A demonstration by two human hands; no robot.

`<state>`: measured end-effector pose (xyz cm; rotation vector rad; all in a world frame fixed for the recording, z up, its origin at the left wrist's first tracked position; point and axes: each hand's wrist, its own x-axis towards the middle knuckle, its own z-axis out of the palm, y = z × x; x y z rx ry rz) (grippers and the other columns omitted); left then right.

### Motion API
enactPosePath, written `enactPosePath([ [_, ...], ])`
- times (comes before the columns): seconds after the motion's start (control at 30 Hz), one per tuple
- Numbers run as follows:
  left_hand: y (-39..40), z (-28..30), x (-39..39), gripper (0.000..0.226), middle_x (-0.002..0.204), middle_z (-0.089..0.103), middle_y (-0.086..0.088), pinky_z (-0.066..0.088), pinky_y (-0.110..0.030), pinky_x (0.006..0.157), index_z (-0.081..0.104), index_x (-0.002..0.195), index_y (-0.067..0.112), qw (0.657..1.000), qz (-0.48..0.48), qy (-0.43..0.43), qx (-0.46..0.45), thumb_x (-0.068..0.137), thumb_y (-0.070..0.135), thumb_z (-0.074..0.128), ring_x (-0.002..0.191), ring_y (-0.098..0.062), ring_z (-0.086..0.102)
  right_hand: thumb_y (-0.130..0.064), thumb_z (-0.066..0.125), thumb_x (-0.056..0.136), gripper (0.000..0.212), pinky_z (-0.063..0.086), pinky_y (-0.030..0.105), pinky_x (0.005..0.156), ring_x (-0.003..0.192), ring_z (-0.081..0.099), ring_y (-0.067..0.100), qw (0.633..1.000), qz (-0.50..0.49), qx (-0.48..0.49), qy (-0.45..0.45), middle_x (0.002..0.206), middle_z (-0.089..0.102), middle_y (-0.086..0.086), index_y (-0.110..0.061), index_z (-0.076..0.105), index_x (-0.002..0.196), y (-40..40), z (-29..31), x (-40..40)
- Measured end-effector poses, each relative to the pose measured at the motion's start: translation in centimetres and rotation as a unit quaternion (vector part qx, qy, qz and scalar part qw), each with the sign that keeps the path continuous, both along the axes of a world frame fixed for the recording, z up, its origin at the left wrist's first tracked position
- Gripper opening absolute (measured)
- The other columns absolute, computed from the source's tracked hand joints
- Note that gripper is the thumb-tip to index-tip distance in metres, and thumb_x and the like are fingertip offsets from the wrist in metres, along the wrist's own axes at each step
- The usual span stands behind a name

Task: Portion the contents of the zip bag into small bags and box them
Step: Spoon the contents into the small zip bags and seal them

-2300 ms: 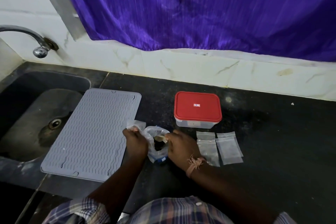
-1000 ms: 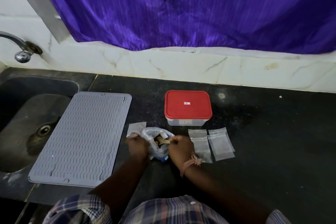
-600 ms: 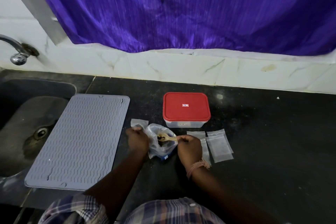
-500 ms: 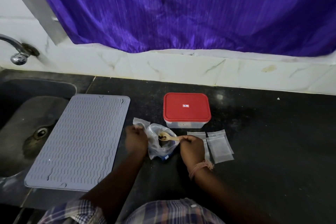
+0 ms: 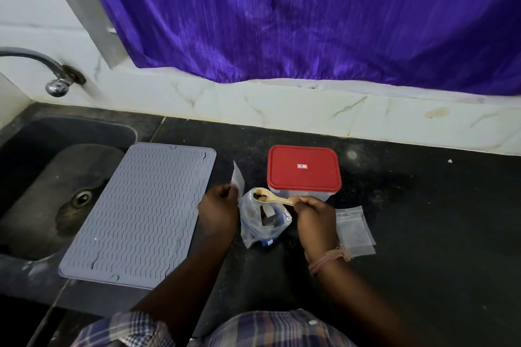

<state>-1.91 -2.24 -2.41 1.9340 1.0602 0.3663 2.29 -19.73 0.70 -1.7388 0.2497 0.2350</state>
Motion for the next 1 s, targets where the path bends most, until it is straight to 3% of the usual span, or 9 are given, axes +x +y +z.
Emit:
enactPosePath([
  [0.13, -0.3, 0.8, -0.1, 0.028, 0.075, 0.07, 0.008, 0.056, -0.03, 0.07, 0.068, 0.073, 0.03, 0.998, -0.058, -0.003, 0.024, 0.099, 0.024, 0.06, 0.068, -0.007, 0.066, -0.01, 0.065, 0.089, 0.028, 0.046, 0.027, 0.063, 0.06, 0.053, 0.008, 0.999, 0.032, -0.021, -0.026, 0.06, 0.063, -0.006, -0.017, 0.069, 0.062, 1.7, 0.3, 0.4],
  [0.23, 0.1, 1.3, -0.1, 0.017, 0.083, 0.074, 0.002, 0.056, -0.033, 0.076, 0.077, 0.091, 0.017, 0.994, -0.089, -0.01, 0.054, 0.098, 0.019, 0.062, 0.073, -0.011, 0.065, -0.014, 0.066, 0.091, 0.02, 0.048, 0.024, 0.067, 0.07, 0.062, 0.007, 0.997, 0.045, -0.041, -0.038, 0.071, 0.07, -0.007, -0.019, 0.075, 0.074, 2.8, 0.3, 0.4],
  [0.37, 0.1, 2.0, 0.1, 0.023, 0.071, 0.068, 0.001, 0.054, -0.029, 0.063, 0.072, 0.078, 0.017, 0.992, -0.103, 0.023, 0.064, 0.099, 0.022, 0.063, 0.067, -0.013, 0.066, -0.017, 0.064, 0.092, 0.015, 0.049, 0.023, 0.071, 0.08, 0.067, 0.009, 0.996, 0.054, -0.061, -0.041, 0.082, 0.074, -0.006, -0.016, 0.078, 0.09, 3.5, 0.0, 0.4],
  [0.53, -0.3, 2.9, 0.2, 0.015, 0.088, 0.075, -0.003, 0.049, -0.024, 0.068, 0.076, 0.088, 0.019, 0.993, -0.097, 0.028, 0.054, 0.096, 0.014, 0.063, 0.075, -0.011, 0.064, -0.017, 0.062, 0.093, 0.017, 0.052, 0.026, 0.078, 0.089, 0.069, 0.013, 0.987, 0.067, -0.112, -0.091, 0.093, 0.076, -0.004, -0.019, 0.078, 0.097, 4.1, 0.2, 0.4],
  [0.6, -0.6, 3.5, 0.0, 0.027, 0.076, 0.075, -0.002, 0.045, -0.022, 0.056, 0.07, 0.071, 0.026, 0.994, -0.104, 0.003, 0.023, 0.092, 0.01, 0.061, 0.063, -0.01, 0.063, -0.016, 0.06, 0.093, 0.018, 0.053, 0.028, 0.078, 0.089, 0.069, 0.014, 0.969, 0.103, -0.152, -0.164, 0.095, 0.076, -0.003, -0.019, 0.077, 0.098, 4.3, 0.2, 0.3],
  [0.73, -0.7, 3.4, 0.0, 0.028, 0.07, 0.076, 0.0, 0.06, -0.042, 0.072, 0.075, 0.072, 0.031, 0.995, -0.055, -0.053, -0.068, 0.089, 0.011, 0.065, 0.073, -0.021, 0.075, -0.01, 0.055, 0.092, 0.022, 0.052, 0.034, 0.071, 0.082, 0.063, 0.019, 0.882, 0.249, -0.239, -0.32, 0.089, 0.066, 0.003, -0.017, 0.073, 0.104, 4.5, -0.5, 0.0],
  [0.87, -0.6, 3.1, -0.5, 0.013, 0.084, 0.079, 0.002, 0.058, -0.022, 0.065, 0.079, 0.096, 0.021, 0.99, 0.012, -0.066, -0.127, 0.091, 0.013, 0.069, 0.074, -0.006, 0.074, -0.007, 0.065, 0.083, 0.031, 0.049, 0.035, 0.063, 0.075, 0.059, 0.021, 0.783, 0.334, -0.342, -0.398, 0.085, 0.059, 0.003, -0.018, 0.073, 0.112, 4.7, -1.2, 0.2],
  [0.93, -0.7, 2.7, -0.9, 0.013, 0.082, 0.078, 0.002, 0.053, -0.013, 0.057, 0.078, 0.096, 0.018, 0.983, 0.039, -0.081, -0.162, 0.093, 0.01, 0.068, 0.069, -0.004, 0.074, -0.003, 0.07, 0.077, 0.036, 0.049, 0.033, 0.061, 0.073, 0.059, 0.022, 0.782, 0.31, -0.348, -0.413, 0.083, 0.06, 0.003, -0.017, 0.074, 0.11, 4.6, -1.5, 0.4],
  [1.0, -0.7, 2.5, -1.1, 0.013, 0.08, 0.079, 0.002, 0.055, -0.017, 0.06, 0.078, 0.093, 0.016, 0.977, 0.063, -0.093, -0.183, 0.093, 0.009, 0.068, 0.072, -0.009, 0.076, -0.001, 0.066, 0.08, 0.038, 0.052, 0.033, 0.066, 0.078, 0.06, 0.022, 0.822, 0.284, -0.302, -0.391, 0.087, 0.062, 0.005, -0.016, 0.073, 0.114, 4.5, -1.4, 0.3],
])
